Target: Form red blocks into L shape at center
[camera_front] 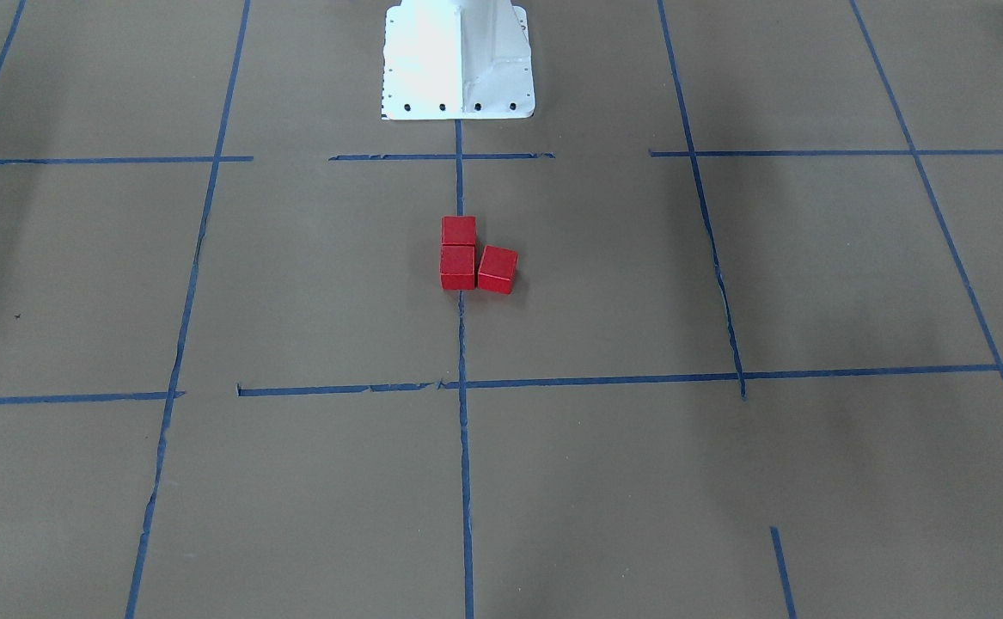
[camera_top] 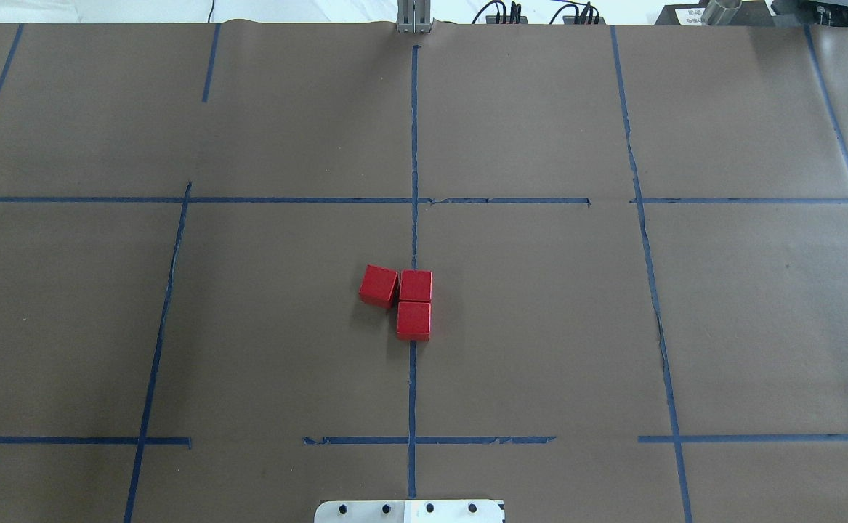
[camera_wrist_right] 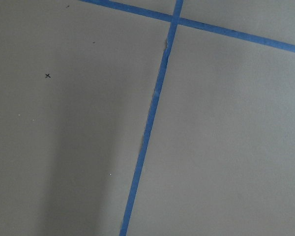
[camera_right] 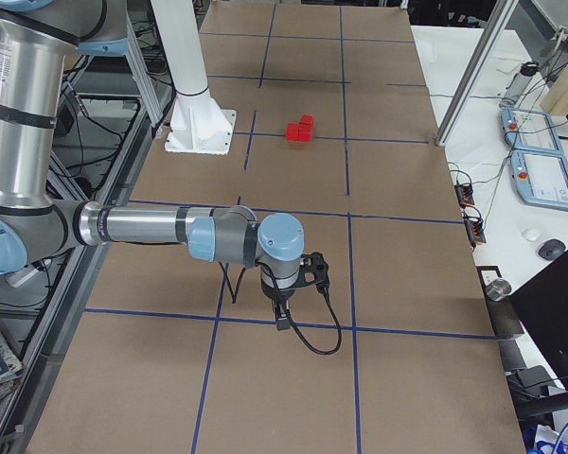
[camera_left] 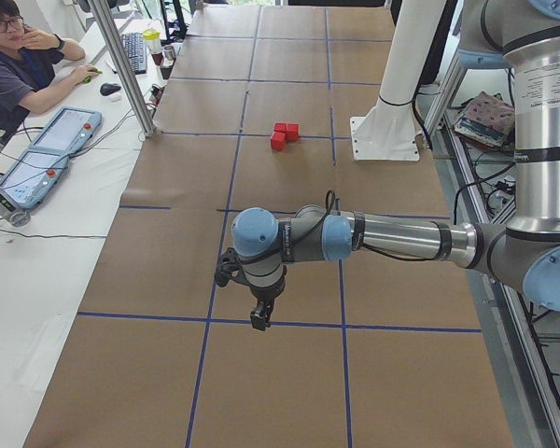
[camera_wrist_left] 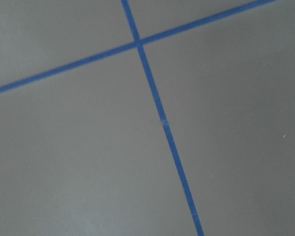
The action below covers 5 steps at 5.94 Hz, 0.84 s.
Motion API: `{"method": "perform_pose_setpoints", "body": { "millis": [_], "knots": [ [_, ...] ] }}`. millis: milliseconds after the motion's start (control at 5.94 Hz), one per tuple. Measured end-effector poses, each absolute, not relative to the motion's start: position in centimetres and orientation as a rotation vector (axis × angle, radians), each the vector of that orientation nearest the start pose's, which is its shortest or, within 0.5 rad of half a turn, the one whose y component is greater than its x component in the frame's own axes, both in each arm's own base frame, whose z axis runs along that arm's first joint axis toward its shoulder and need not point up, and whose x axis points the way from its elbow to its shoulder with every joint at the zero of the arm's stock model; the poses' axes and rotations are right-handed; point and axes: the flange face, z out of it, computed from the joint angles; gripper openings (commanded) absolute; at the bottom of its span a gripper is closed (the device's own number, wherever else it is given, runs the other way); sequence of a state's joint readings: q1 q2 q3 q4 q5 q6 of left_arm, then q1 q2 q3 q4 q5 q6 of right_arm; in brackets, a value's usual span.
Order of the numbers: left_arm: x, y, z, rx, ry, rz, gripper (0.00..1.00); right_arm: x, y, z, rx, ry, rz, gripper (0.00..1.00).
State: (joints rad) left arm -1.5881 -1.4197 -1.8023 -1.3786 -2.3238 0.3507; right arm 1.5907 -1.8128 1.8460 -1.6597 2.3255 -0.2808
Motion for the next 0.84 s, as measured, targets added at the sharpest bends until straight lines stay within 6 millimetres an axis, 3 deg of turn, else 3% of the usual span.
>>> {"method": "perform_pose_setpoints", "body": {
  "millis": [842],
  "knots": [
    [-7.37, -41.62, 62.53, 0.047, 0.738, 0.26, 1.0, 7.29, -38.4, 64.05, 0.06, -0.756, -0.226, 1.0]
  ]
}}
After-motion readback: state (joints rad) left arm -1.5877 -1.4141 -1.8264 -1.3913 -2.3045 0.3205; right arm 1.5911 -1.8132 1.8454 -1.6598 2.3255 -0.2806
